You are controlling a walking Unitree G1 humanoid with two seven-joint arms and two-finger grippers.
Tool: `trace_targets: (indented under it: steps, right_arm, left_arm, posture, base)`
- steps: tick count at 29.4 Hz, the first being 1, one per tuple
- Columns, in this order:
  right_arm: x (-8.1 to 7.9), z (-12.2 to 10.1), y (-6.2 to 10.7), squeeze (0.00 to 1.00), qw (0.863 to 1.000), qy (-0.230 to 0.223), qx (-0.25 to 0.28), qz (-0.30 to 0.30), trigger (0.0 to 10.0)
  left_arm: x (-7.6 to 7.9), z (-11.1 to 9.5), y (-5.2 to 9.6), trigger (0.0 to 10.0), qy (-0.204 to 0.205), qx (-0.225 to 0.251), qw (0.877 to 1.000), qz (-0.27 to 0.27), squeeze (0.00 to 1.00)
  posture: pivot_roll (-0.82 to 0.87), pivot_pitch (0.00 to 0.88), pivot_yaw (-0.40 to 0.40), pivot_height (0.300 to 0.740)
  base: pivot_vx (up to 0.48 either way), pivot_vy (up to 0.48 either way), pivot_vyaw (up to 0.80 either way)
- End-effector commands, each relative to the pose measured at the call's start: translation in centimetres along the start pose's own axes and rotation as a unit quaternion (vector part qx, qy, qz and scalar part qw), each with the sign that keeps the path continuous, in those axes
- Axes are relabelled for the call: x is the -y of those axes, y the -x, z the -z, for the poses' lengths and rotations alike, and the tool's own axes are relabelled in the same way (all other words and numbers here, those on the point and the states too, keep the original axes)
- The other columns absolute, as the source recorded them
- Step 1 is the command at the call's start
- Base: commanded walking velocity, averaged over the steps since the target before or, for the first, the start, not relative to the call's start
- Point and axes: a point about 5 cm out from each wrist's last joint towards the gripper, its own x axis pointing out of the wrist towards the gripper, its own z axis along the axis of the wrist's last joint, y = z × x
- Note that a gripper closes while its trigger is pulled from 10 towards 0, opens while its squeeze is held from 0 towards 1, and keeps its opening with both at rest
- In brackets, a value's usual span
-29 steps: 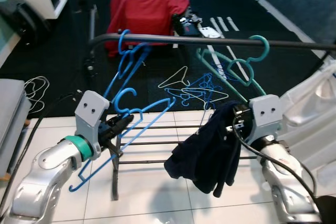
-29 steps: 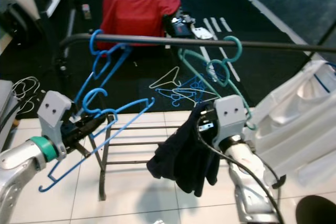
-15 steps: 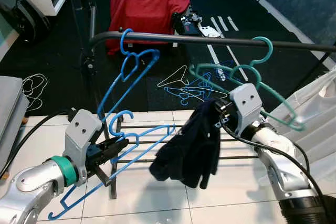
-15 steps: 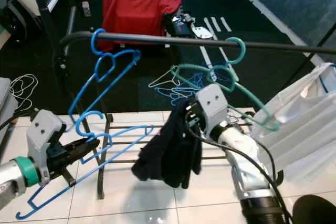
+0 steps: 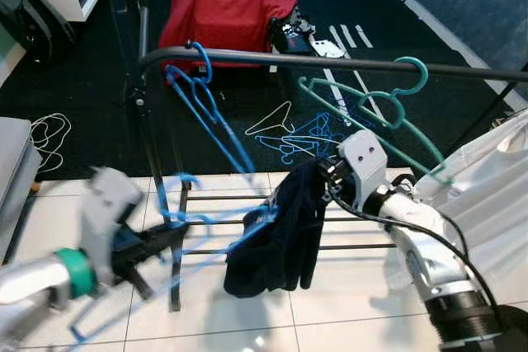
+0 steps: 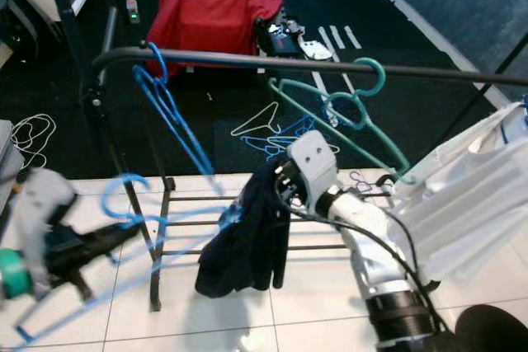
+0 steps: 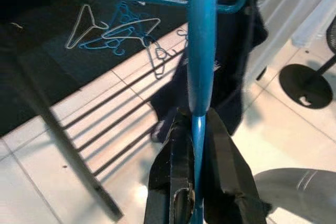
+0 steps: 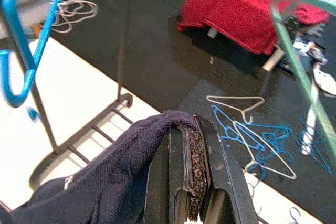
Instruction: Hang hanger
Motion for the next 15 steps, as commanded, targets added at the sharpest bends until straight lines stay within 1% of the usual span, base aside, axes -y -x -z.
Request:
trace_targets:
  steps: [1, 2, 6, 7, 8, 10, 12, 13, 15]
  right_arm:
    - [0.6, -0.6, 0.0, 0.00, 1.000, 0.007, 0.017, 0.009, 10.0]
    - [1.0, -0.7, -0.1, 0.00, 1.000, 0.005, 0.018, 0.017, 10.0]
    - [1.3, -0.9, -0.2, 0.00, 0.999, 0.003, 0.021, 0.026, 10.0]
    - [1.5, -1.3, -0.5, 0.00, 0.999, -0.009, 0.028, 0.033, 10.0]
    - [1.5, -1.3, -0.5, 0.00, 0.999, -0.009, 0.028, 0.033, 10.0]
    - [1.8, -2.1, -1.0, 0.00, 0.998, -0.030, 0.037, 0.041, 10.0]
    - [1.8, -2.1, -1.0, 0.00, 0.998, -0.030, 0.037, 0.041, 10.0]
    - [1.9, -2.4, -1.2, 0.00, 0.998, -0.036, 0.041, 0.042, 10.0]
    - [1.9, -2.4, -1.2, 0.00, 0.998, -0.036, 0.041, 0.042, 10.0]
  left_arm:
    - [0.4, 0.3, -0.1, 10.0, 0.014, -0.001, 0.999, 0.030, 0.00]
    - [0.5, 0.3, -0.1, 10.0, 0.018, 0.000, 0.999, 0.034, 0.00]
    - [0.8, 0.2, -0.3, 10.0, 0.024, 0.003, 0.999, 0.040, 0.00]
    - [1.5, 0.0, -0.6, 10.0, 0.033, 0.005, 0.998, 0.055, 0.00]
    - [1.5, 0.0, -0.6, 10.0, 0.033, 0.005, 0.998, 0.055, 0.00]
    - [3.3, -0.2, -1.3, 10.0, 0.047, 0.009, 0.994, 0.093, 0.00]
    - [3.3, -0.2, -1.3, 10.0, 0.047, 0.009, 0.994, 0.093, 0.00]
    - [3.8, -0.2, -1.5, 10.0, 0.052, 0.010, 0.993, 0.105, 0.00]
    - [3.8, -0.2, -1.5, 10.0, 0.052, 0.010, 0.993, 0.105, 0.00]
  posture:
    - [0.04, 0.073, 0.009, 0.740]
    - [0.03, 0.073, 0.009, 0.740]
    - [0.03, 0.073, 0.010, 0.740]
    - [0.03, 0.073, 0.011, 0.740]
    - [0.03, 0.073, 0.011, 0.740]
    - [0.02, 0.075, 0.013, 0.740]
    - [0.02, 0.075, 0.013, 0.740]
    - [0.02, 0.075, 0.013, 0.740]
    - [0.02, 0.075, 0.013, 0.740]
  base:
    - [0.000, 0.000, 0.00]
    - [0.000, 0.000, 0.00]
    - [0.000, 0.000, 0.00]
    - [0.000, 0.000, 0.00]
    - [0.000, 0.000, 0.00]
    - [0.000, 0.000, 0.00]
    - [0.000, 0.000, 0.00]
    - [0.000, 0.000, 0.00]
    - [0.000, 0.000, 0.00]
